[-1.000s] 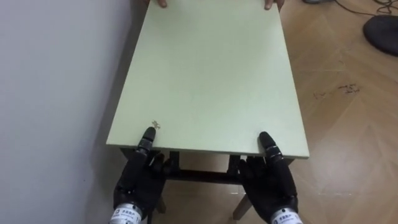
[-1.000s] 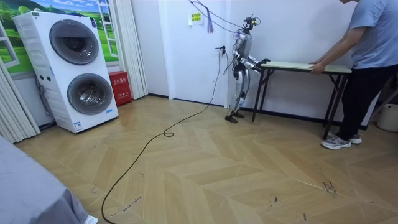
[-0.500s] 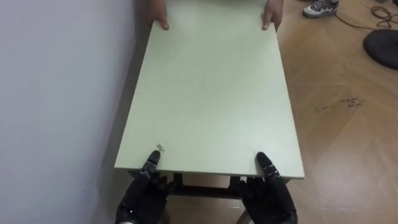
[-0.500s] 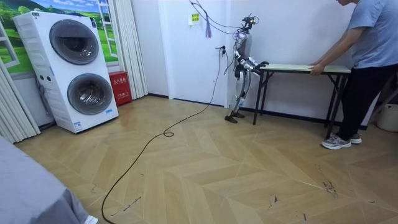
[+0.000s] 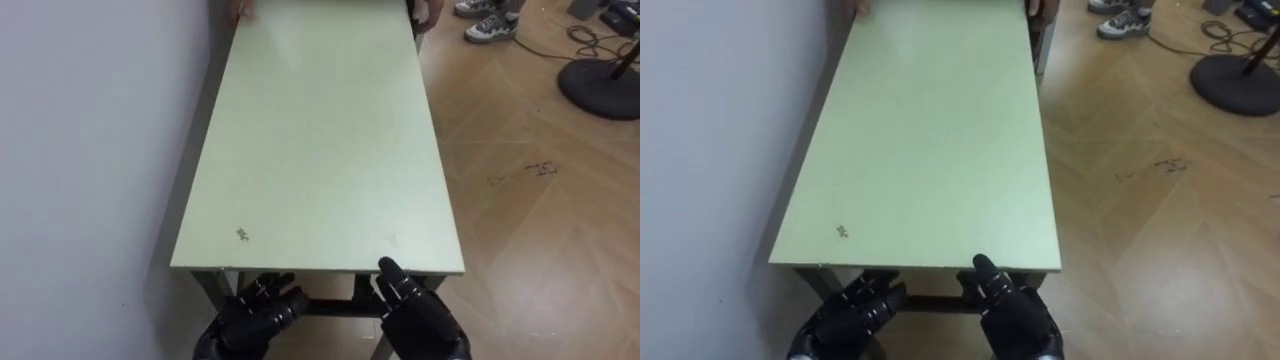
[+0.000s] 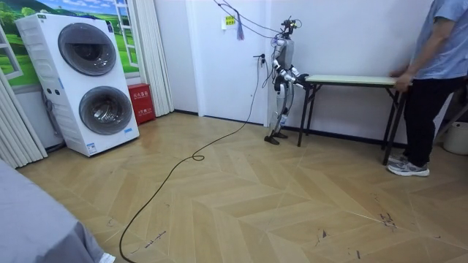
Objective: Move table with human
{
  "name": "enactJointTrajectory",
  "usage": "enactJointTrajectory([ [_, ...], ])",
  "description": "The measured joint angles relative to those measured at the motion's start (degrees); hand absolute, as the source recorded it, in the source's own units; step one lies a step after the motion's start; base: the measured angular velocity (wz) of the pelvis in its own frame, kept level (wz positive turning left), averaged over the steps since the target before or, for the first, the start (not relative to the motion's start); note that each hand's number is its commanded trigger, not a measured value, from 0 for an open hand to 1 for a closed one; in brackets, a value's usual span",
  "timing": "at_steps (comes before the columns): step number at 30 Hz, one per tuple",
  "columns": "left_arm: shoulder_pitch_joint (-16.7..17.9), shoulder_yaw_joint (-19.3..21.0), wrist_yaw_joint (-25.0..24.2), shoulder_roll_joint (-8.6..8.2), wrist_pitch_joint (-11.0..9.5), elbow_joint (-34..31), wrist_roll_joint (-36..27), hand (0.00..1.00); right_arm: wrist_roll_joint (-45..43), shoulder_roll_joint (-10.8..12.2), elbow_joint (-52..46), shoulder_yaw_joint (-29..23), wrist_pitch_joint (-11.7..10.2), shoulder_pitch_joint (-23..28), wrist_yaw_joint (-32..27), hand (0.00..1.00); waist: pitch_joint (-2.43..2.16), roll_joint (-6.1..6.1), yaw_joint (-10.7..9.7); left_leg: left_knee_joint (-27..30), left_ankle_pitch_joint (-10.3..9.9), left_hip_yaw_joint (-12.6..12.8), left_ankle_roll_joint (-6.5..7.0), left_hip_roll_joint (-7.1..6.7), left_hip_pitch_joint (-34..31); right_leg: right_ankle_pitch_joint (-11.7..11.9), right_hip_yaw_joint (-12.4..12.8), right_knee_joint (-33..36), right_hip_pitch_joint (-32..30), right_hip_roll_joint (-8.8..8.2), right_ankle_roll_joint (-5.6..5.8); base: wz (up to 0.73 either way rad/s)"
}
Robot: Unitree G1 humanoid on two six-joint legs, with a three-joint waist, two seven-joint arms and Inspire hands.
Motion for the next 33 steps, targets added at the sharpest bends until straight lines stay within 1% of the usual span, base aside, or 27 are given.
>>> enactJointTrajectory([
  [5, -0.1, 0.1, -0.1, 0.71, 0.0, 0.0, 2.3, 0.00, -0.7, -1.1, 0.1, 0.2, 0.0, 0.2, 1.9, 0.00, 0.00, 0.15, 0.0, 0.2, 0.0, -0.2, 0.01, 0.00, -0.3, 0.0, -0.3, 0.0, -0.1, 0.01, -0.04, 0.01],
  [7, 0.0, 0.1, -0.1, 1.11, 0.0, 0.1, 4.4, 0.00, -2.9, -1.7, 0.2, 0.1, 0.0, 0.2, 3.1, 0.00, -0.01, 0.18, 0.0, 0.2, 0.0, -0.3, 0.01, 0.01, -0.4, 0.0, -0.1, 0.0, -0.2, 0.03, -0.04, 0.00],
  [10, 0.7, 0.0, 0.0, 1.22, 0.0, 1.2, 4.6, 0.00, -7.7, -2.3, 2.2, -0.2, -0.4, -0.4, 5.9, 0.00, -0.06, 0.16, -0.2, 0.0, 0.0, -0.4, 0.01, 0.07, 0.0, 0.0, -0.3, 0.3, -0.1, 0.03, -0.04, 0.00],
  [11, 1.0, 0.0, 0.4, 1.23, 0.0, 1.6, 4.6, 0.00, -9.9, -2.4, 3.8, -0.3, -0.6, -0.8, 6.1, 0.00, -0.16, 0.01, -0.6, 0.0, 0.0, -0.4, 0.01, 0.09, 0.1, 0.0, -0.4, 0.3, 0.0, 0.03, -0.04, 0.00],
  [13, 1.1, 0.1, 0.5, 1.48, 0.0, 2.4, 4.7, 0.00, -14.6, -2.9, 6.2, -0.4, -0.8, -1.5, 6.4, 0.00, -0.18, -0.13, -1.1, 0.0, 0.0, -0.4, 0.01, 0.11, 0.1, 0.0, -0.4, 0.2, 0.1, 0.12, -0.04, 0.00],
  [15, 0.5, 0.3, 0.5, 2.03, -0.6, 5.7, 8.2, 0.00, -23.0, -3.3, 9.4, -1.3, -1.0, -2.2, 6.2, 0.00, -0.22, -0.25, -1.3, 0.2, 0.0, -0.4, -0.01, 0.19, 0.1, 0.0, -0.4, 0.2, 0.1, 0.20, -0.04, 0.00],
  [16, 0.5, 0.4, 0.5, 2.19, -0.6, 6.4, 8.9, 0.00, -24.8, -3.4, 9.8, -1.5, -1.0, -2.2, 6.1, 0.00, -0.17, -0.33, -1.3, 0.1, 0.0, -0.4, -0.01, 0.23, 0.1, 0.0, -0.4, 0.2, 0.1, 0.24, -0.04, 0.00],
  [17, 0.3, 0.4, 0.5, 2.38, -1.0, 8.0, 10.4, 0.00, -27.8, -3.6, 11.0, -1.6, -1.3, -2.2, 6.0, 0.00, -0.06, -0.58, -1.5, 0.1, 0.0, -0.4, -0.04, 0.27, 0.1, 0.0, -0.3, 0.2, 0.1, 0.29, -0.05, 0.00],
  [18, 0.3, 0.4, 0.5, 2.47, -1.2, 9.5, 11.0, 0.00, -31.0, -3.8, 12.7, -1.7, -1.7, -2.4, 6.0, 0.00, -0.06, -0.75, -1.5, 0.1, -0.1, -0.4, -0.08, 0.33, 0.1, 0.0, -0.3, 0.1, 0.2, 0.35, -0.05, 0.00],
  [20, 0.4, 0.4, 0.7, 2.58, -1.2, 11.0, 11.0, 0.00, -35.7, -4.1, 15.5, -2.0, -2.4, -2.6, 5.8, 0.00, -0.03, -1.00, -1.5, 0.1, -0.1, -0.4, -0.08, 0.35, 0.1, 0.0, -0.3, 0.1, 0.2, 0.38, -0.06, 0.00],
  [22, 0.1, 0.4, 1.5, 2.53, -1.9, 12.9, 11.0, 0.00, -38.5, -4.3, 19.6, -2.1, -3.5, -3.0, 5.6, 0.00, -0.07, -1.24, -1.3, 0.2, -0.1, -0.4, -0.12, 0.41, 0.1, 0.1, -0.5, -0.1, 0.4, 0.48, -0.22, 0.00],
  [23, -0.1, 0.7, 1.9, 2.55, -2.2, 14.6, 12.6, 0.00, -41.1, -4.2, 22.7, -2.2, -3.8, -3.7, 5.3, 0.00, -0.05, -1.42, -1.2, 0.1, -0.1, -0.4, -0.15, 0.51, 0.5, 0.3, -0.5, -0.3, 0.7, 0.60, -0.48, -0.09],
  [24, 0.0, 1.4, 2.5, 2.56, -2.7, 16.0, 15.1, 0.00, -43.7, -4.1, 25.0, -2.8, -4.6, -4.3, 5.0, 0.00, -0.02, -1.60, -0.9, 0.0, -0.2, -0.3, -0.33, 0.55, 0.9, 0.3, -0.4, -0.3, 1.0, 0.72, -0.50, -0.11],
  [25, 0.1, 2.0, 2.6, 2.56, -2.9, 16.8, 16.2, 0.00, -44.8, -4.2, 25.7, -3.1, -4.9, -4.5, 4.8, 0.00, -0.10, -1.67, -1.0, 0.0, -0.3, -0.3, -0.38, 0.58, 1.0, 0.3, -0.4, -0.3, 1.1, 0.76, -0.51, -0.07],
  [26, 0.1, 3.2, 2.8, 2.60, -3.3, 18.5, 18.2, 0.00, -46.8, -4.1, 27.3, -4.2, -5.6, -4.9, 4.4, 0.00, -0.30, -1.94, -1.3, 0.0, -0.3, -0.4, -0.39, 0.62, 1.1, 0.3, -0.3, -0.2, 1.1, 0.77, -0.51, 0.04],
  [27, 0.1, 4.0, 3.0, 2.63, -3.9, 19.9, 19.8, 0.00, -48.7, -4.2, 28.7, -5.0, -6.2, -4.9, 3.7, 0.00, -0.40, -2.10, -1.2, 0.0, -0.3, -0.6, -0.40, 0.65, 1.1, 0.3, -0.2, -0.1, 1.2, 0.81, -0.51, 0.07],
  [28, 0.2, 4.1, 3.2, 2.67, -4.1, 20.5, 20.0, 0.00, -49.3, -4.3, 29.8, -5.1, -6.5, -5.0, 3.2, 0.00, -0.41, -2.08, -1.2, 0.0, -0.2, -0.6, -0.40, 0.68, 1.1, 0.3, 0.1, -0.2, 1.2, 0.84, -0.51, 0.05],
  [29, 0.1, 4.1, 4.0, 2.67, -4.6, 21.9, 21.7, 0.00, -49.9, -4.4, 31.8, -5.1, -6.9, -5.0, 2.0, 0.00, -0.49, -2.21, -1.2, -0.1, -0.2, -0.6, -0.41, 0.69, 1.2, 0.3, 0.2, -0.2, 1.3, 0.84, -0.51, 0.05],
  [30, 0.2, 4.1, 4.9, 2.55, -5.1, 23.2, 23.6, 0.00, -50.4, -4.3, 33.2, -5.1, -7.1, -4.8, 0.8, 0.00, -0.35, -2.30, -1.3, -0.2, -0.2, -0.7, -0.41, 0.68, 1.6, 0.3, -0.1, -0.3, 1.7, 0.85, -0.51, 0.05],
  [31, 0.2, 4.1, 5.3, 2.49, -5.1, 24.0, 24.8, 0.00, -50.5, -4.3, 34.3, -5.2, -7.1, -4.9, 0.4, 0.00, -0.34, -2.22, -1.3, -0.4, -0.2, -0.7, -0.41, 0.64, 1.8, 0.3, -0.2, -0.4, 1.9, 0.87, -0.52, 0.00],
  [33, 0.2, 4.5, 7.2, 2.39, -5.2, 25.8, 29.5, 0.00, -51.2, -4.0, 36.8, -6.1, -7.4, -5.0, -0.9, 0.00, -0.39, -2.12, -1.5, -0.6, -0.3, -0.7, -0.44, 0.64, 1.9, 0.3, -1.6, -0.4, 1.9, 0.78, -0.52, 0.00],
])
